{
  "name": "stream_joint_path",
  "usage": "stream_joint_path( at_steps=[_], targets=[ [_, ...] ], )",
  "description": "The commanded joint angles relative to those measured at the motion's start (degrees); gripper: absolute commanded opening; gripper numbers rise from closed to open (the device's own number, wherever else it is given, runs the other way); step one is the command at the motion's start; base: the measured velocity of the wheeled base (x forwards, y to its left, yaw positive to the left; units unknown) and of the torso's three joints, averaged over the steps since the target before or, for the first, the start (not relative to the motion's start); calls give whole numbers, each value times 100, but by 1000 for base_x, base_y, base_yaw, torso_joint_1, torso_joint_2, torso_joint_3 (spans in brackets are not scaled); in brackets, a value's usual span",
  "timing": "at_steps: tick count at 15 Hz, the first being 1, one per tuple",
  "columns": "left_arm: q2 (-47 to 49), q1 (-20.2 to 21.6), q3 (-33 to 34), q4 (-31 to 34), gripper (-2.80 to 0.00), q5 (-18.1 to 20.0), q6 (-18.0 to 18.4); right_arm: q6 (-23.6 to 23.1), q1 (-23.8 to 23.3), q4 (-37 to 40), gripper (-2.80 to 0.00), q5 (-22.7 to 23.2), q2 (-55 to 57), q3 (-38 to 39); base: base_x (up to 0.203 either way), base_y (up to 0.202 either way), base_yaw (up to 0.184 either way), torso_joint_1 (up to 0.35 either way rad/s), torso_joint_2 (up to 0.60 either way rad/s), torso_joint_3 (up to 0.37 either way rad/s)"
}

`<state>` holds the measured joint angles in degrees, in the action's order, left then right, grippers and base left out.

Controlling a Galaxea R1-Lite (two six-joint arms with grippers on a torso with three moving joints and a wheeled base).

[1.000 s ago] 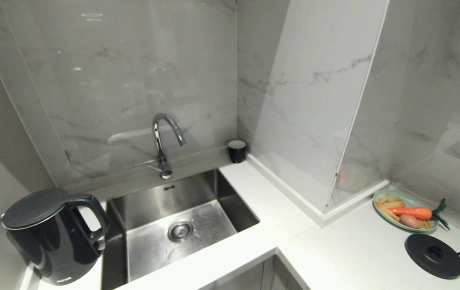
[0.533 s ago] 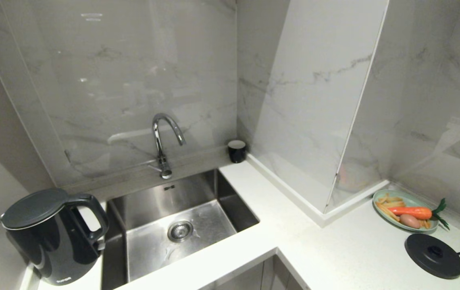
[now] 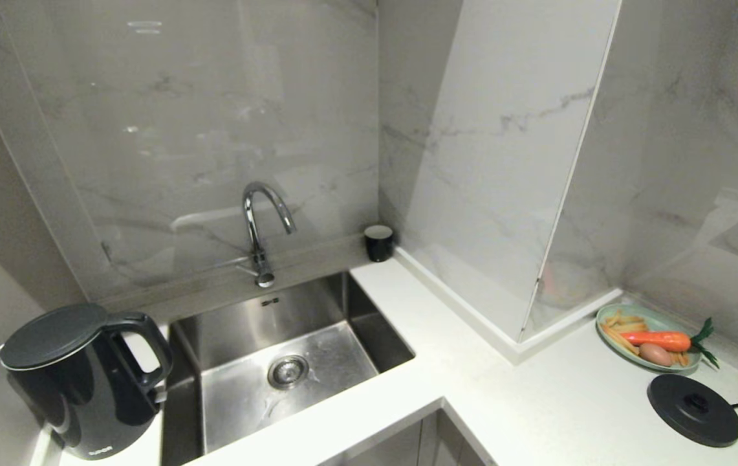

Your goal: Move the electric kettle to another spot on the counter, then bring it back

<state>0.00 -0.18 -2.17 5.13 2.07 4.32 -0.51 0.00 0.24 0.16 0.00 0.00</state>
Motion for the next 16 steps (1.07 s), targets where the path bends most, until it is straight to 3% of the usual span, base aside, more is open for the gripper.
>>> stream_joint_path(
  at_steps=[1,16],
  targets=[
    [9,1,-3,6,-280,-5,-10,-2,0,2,-280,2,0,0,-2,5,-68,1,3,6],
    [9,9,6,-12,-280,-66,-98,-2,0,2,-280,2,0,0,2,8,-172,3,1,1]
  ],
)
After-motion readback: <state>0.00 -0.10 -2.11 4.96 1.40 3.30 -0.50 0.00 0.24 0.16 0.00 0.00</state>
